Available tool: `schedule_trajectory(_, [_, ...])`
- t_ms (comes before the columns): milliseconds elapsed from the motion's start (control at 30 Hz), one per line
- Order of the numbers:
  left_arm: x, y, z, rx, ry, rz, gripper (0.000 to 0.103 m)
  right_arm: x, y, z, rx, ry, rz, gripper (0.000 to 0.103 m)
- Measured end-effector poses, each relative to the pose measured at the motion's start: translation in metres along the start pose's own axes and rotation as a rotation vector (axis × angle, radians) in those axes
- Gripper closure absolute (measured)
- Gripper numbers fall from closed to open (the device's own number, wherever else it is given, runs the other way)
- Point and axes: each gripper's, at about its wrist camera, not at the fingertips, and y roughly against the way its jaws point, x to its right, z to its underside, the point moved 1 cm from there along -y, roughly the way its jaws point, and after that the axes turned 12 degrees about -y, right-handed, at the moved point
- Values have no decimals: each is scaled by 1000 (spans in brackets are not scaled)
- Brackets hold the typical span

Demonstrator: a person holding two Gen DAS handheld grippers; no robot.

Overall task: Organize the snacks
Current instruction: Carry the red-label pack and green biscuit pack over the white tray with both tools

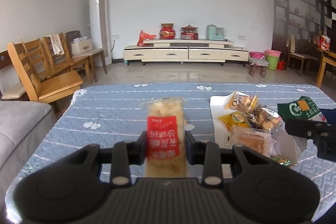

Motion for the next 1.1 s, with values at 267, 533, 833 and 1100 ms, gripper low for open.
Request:
schedule_trajectory(267, [18,-4,-9,17,-29,40,69,10,4,-1,17,-19,33,40])
schedule_trajectory(533, [34,-12,-21,36,-51,73,69,23,7,-6,35,-40,70,40])
schedule_trajectory(833, [53,-24,-35,56,-78,111,69,41,3,-9,45,-67,112,40])
schedule_trajectory(1100, [71,-36,-41,53,-101,146,69,67,-4,-17,49,-94,140,40])
